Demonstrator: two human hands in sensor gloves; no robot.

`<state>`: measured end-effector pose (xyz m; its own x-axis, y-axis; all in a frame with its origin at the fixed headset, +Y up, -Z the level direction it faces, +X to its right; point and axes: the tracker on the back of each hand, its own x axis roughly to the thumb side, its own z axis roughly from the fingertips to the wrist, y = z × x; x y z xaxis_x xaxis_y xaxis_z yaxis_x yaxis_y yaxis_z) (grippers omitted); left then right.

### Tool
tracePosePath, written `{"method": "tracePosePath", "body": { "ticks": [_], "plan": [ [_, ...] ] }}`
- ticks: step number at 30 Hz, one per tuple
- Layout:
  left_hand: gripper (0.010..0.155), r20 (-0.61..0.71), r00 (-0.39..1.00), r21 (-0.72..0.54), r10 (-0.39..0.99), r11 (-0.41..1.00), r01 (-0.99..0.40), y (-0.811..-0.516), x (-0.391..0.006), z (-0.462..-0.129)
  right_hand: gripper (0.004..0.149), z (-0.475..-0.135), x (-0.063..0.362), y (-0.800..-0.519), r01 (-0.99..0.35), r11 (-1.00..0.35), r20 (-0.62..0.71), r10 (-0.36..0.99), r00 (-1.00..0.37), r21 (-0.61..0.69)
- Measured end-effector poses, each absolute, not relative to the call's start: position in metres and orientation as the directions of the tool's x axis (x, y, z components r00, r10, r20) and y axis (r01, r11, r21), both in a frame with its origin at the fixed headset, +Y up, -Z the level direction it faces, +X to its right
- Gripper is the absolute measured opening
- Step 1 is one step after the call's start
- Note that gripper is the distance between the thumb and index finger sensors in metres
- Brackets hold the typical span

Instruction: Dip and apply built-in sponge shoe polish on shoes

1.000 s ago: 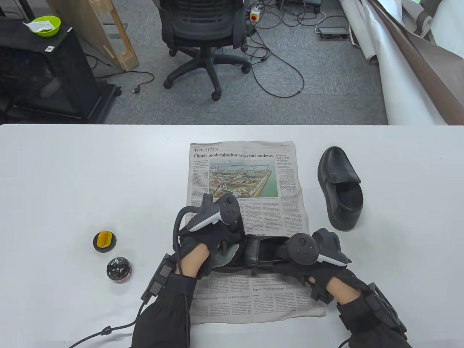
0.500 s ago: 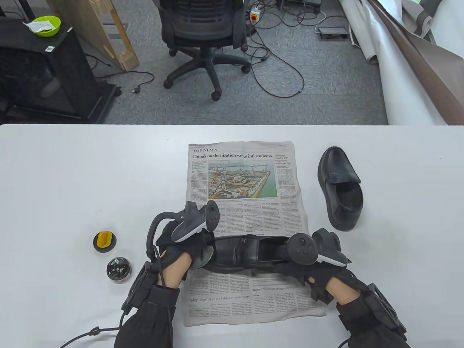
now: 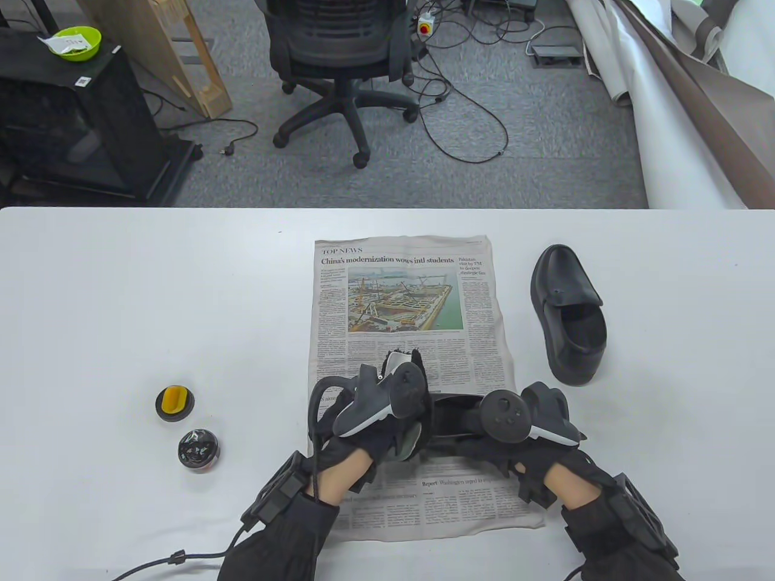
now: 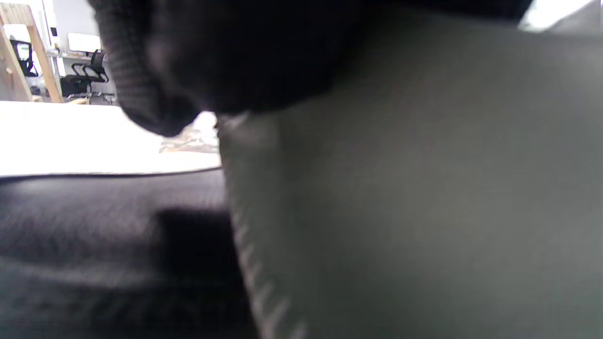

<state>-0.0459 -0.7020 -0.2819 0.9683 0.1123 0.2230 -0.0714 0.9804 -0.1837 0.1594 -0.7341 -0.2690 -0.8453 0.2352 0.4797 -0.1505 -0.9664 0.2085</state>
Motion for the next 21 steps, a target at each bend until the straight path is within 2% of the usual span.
{"method": "tracePosePath", "body": {
  "ticks": [1, 4, 8, 17, 19, 21],
  "plan": [
    [0.051, 0.211, 0.969, -0.2, 0.13, 0.976, -0.087, -0.702, -0.048, -0.283, 0.042, -0.269, 0.159, -0.734, -0.15, -0.966, 0.48, 0.236, -0.845, 0.21],
    [0.051, 0.19, 0.981, -0.205, 0.038, 0.979, 0.002, -0.704, -0.058, -0.285, 0.042, -0.269, 0.159, -0.734, -0.152, -0.965, 0.481, 0.238, -0.844, 0.212],
    [0.051, 0.131, 0.991, -0.258, 0.005, 0.966, 0.029, -0.708, -0.082, -0.288, 0.042, -0.269, 0.159, -0.734, -0.15, -0.966, 0.48, 0.235, -0.845, 0.21],
    [0.051, 0.023, 0.988, -0.27, -0.15, 0.951, 0.15, -0.704, -0.123, -0.29, 0.042, -0.268, 0.16, -0.734, -0.149, -0.968, 0.473, 0.229, -0.851, 0.202],
    [0.051, 0.021, 0.99, -0.233, -0.14, 0.962, 0.141, -0.701, -0.126, -0.289, 0.042, -0.268, 0.16, -0.734, -0.149, -0.969, 0.472, 0.228, -0.852, 0.2],
    [0.051, 0.045, 0.997, -0.128, -0.07, 0.989, 0.076, -0.693, -0.124, -0.283, 0.042, -0.268, 0.16, -0.734, -0.15, -0.968, 0.472, 0.23, -0.851, 0.201]
  ]
}}
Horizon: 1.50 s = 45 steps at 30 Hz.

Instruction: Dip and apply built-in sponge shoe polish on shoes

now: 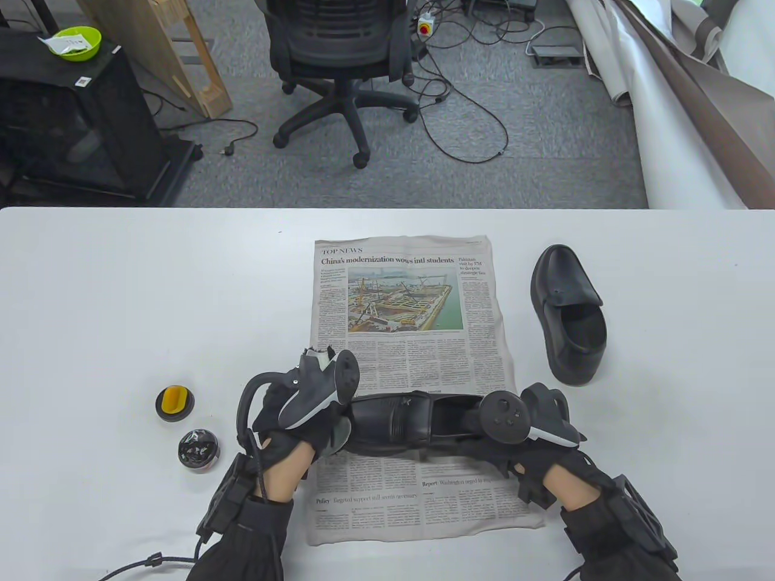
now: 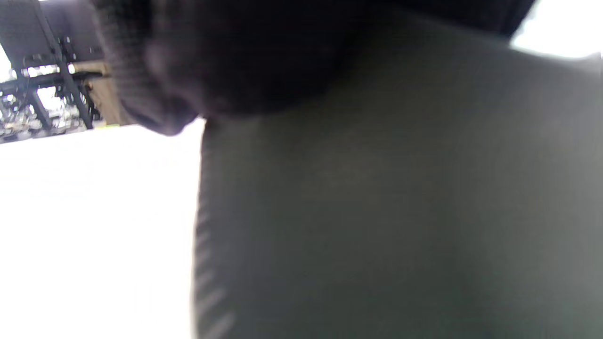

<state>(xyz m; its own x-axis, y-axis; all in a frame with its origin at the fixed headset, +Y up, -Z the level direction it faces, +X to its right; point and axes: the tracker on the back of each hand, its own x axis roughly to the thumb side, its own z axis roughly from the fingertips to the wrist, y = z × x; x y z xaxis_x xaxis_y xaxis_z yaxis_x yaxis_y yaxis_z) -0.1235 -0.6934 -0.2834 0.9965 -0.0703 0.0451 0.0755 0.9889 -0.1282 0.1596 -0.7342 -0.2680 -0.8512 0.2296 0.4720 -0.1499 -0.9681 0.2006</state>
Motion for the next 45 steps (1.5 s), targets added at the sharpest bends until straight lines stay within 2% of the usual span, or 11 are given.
{"method": "tracePosePath", "body": {
  "ticks": [4, 7, 12, 19, 26, 31, 33, 35, 37, 43, 45],
  "plan": [
    [0.052, 0.202, 0.957, -0.154, 0.207, 0.972, -0.177, -0.69, -0.098, -0.273, 0.042, -0.268, 0.16, -0.734, -0.15, -0.968, 0.474, 0.23, -0.85, 0.201],
    [0.052, 0.304, 0.918, -0.097, 0.253, 0.967, -0.235, -0.689, -0.073, -0.264, 0.042, -0.268, 0.16, -0.734, -0.149, -0.968, 0.475, 0.23, -0.849, 0.201],
    [0.052, 0.29, 0.95, -0.043, 0.114, 0.993, -0.106, -0.7, -0.051, -0.258, 0.042, -0.268, 0.16, -0.734, -0.147, -0.968, 0.477, 0.228, -0.849, 0.202],
    [0.051, 0.187, 0.976, -0.077, -0.111, 0.989, 0.127, -0.703, -0.066, -0.262, 0.042, -0.268, 0.159, -0.734, -0.144, -0.969, 0.474, 0.224, -0.852, 0.199],
    [0.052, 0.096, 0.986, -0.217, -0.133, 0.965, 0.151, -0.705, -0.103, -0.277, 0.042, -0.267, 0.159, -0.734, -0.143, -0.97, 0.471, 0.222, -0.854, 0.198],
    [0.052, 0.067, 0.973, -0.18, -0.22, 0.957, 0.228, -0.698, -0.112, -0.276, 0.042, -0.268, 0.159, -0.734, -0.143, -0.969, 0.473, 0.224, -0.852, 0.2],
    [0.052, 0.118, 0.987, -0.164, -0.105, 0.979, 0.124, -0.695, -0.112, -0.275, 0.042, -0.268, 0.159, -0.734, -0.143, -0.969, 0.475, 0.224, -0.851, 0.201],
    [0.053, 0.179, 0.955, -0.285, 0.235, 0.942, -0.178, -0.697, -0.106, -0.275, 0.042, -0.268, 0.159, -0.734, -0.142, -0.969, 0.478, 0.224, -0.849, 0.202],
    [0.053, 0.217, 0.899, -0.304, 0.381, 0.901, -0.308, -0.697, -0.097, -0.271, 0.042, -0.268, 0.159, -0.734, -0.142, -0.969, 0.479, 0.225, -0.849, 0.202],
    [0.054, 0.312, 0.875, -0.22, 0.369, 0.924, -0.312, -0.703, -0.058, -0.254, 0.042, -0.268, 0.159, -0.734, -0.14, -0.97, 0.479, 0.221, -0.85, 0.198],
    [0.056, 0.292, 0.919, -0.214, 0.266, 0.954, -0.208, -0.707, -0.052, -0.251, 0.042, -0.268, 0.159, -0.734, -0.138, -0.971, 0.477, 0.217, -0.852, 0.195]
  ]
}}
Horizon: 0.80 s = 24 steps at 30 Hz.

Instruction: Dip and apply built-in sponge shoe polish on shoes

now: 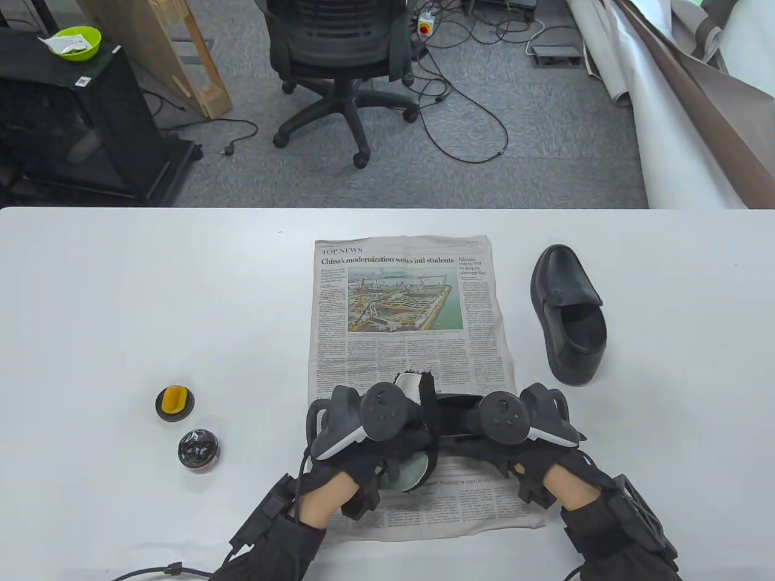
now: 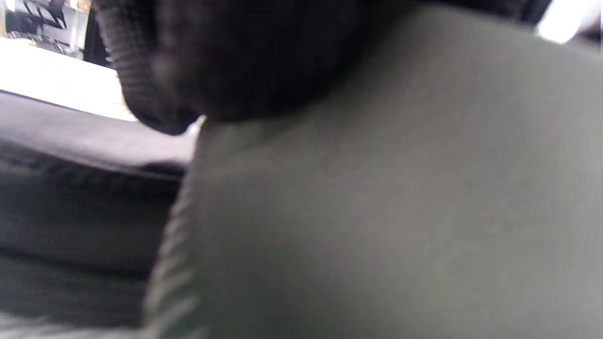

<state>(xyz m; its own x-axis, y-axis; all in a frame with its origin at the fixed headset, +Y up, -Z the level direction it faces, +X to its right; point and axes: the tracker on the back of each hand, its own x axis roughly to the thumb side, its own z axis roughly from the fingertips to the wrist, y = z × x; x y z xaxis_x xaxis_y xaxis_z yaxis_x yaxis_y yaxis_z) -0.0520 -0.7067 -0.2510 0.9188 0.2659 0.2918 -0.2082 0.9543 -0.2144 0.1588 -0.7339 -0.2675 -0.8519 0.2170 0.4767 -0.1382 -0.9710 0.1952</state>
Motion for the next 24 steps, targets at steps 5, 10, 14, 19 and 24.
{"method": "tracePosePath", "body": {
  "ticks": [5, 10, 14, 19, 24],
  "plan": [
    [0.055, 0.235, 0.96, -0.276, 0.15, 0.957, -0.082, -0.706, -0.06, -0.254, 0.042, -0.268, 0.159, -0.734, -0.136, -0.971, 0.476, 0.216, -0.853, 0.196],
    [0.055, 0.181, 0.979, -0.363, 0.097, 0.932, -0.025, -0.71, -0.081, -0.265, 0.042, -0.268, 0.158, -0.734, -0.134, -0.971, 0.475, 0.215, -0.854, 0.198],
    [0.055, 0.159, 0.986, -0.419, 0.059, 0.908, 0.013, -0.712, -0.098, -0.274, 0.042, -0.268, 0.158, -0.734, -0.134, -0.971, 0.476, 0.216, -0.853, 0.199],
    [0.055, 0.151, 0.987, -0.417, 0.052, 0.909, 0.016, -0.711, -0.11, -0.28, 0.042, -0.268, 0.158, -0.734, -0.136, -0.97, 0.478, 0.217, -0.851, 0.2],
    [0.055, 0.112, 0.994, -0.369, -0.015, 0.928, 0.055, -0.707, -0.124, -0.284, 0.042, -0.268, 0.158, -0.734, -0.136, -0.97, 0.479, 0.218, -0.85, 0.201]
  ]
}}
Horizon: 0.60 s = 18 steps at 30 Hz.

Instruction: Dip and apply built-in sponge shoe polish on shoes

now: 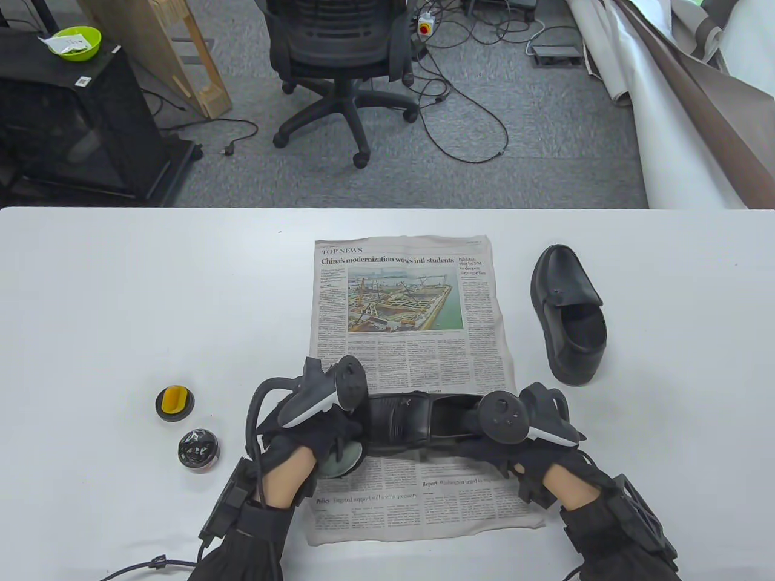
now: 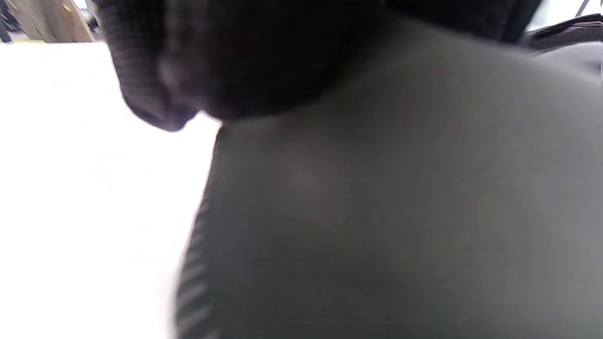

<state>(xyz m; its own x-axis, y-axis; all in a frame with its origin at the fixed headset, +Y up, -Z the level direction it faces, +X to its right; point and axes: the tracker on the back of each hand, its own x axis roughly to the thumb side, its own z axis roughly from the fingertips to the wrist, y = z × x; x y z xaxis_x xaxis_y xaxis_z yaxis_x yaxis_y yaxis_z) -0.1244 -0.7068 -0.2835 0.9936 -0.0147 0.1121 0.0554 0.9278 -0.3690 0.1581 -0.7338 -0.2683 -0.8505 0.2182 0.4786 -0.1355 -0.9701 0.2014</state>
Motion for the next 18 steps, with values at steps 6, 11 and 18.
{"method": "tracePosePath", "body": {
  "ticks": [6, 11, 18],
  "plan": [
    [0.053, 0.126, 0.978, -0.21, 0.165, 0.968, -0.137, -0.694, -0.121, -0.278, 0.042, -0.268, 0.158, -0.734, -0.137, -0.97, 0.481, 0.22, -0.849, 0.203],
    [0.055, 0.172, 0.951, -0.144, 0.259, 0.961, -0.236, -0.687, -0.097, -0.27, 0.042, -0.268, 0.159, -0.734, -0.139, -0.97, 0.482, 0.221, -0.848, 0.2],
    [0.057, 0.247, 0.936, -0.17, 0.251, 0.962, -0.214, -0.697, -0.055, -0.27, 0.042, -0.268, 0.159, -0.734, -0.144, -0.97, 0.48, 0.224, -0.848, 0.198]
  ]
}}
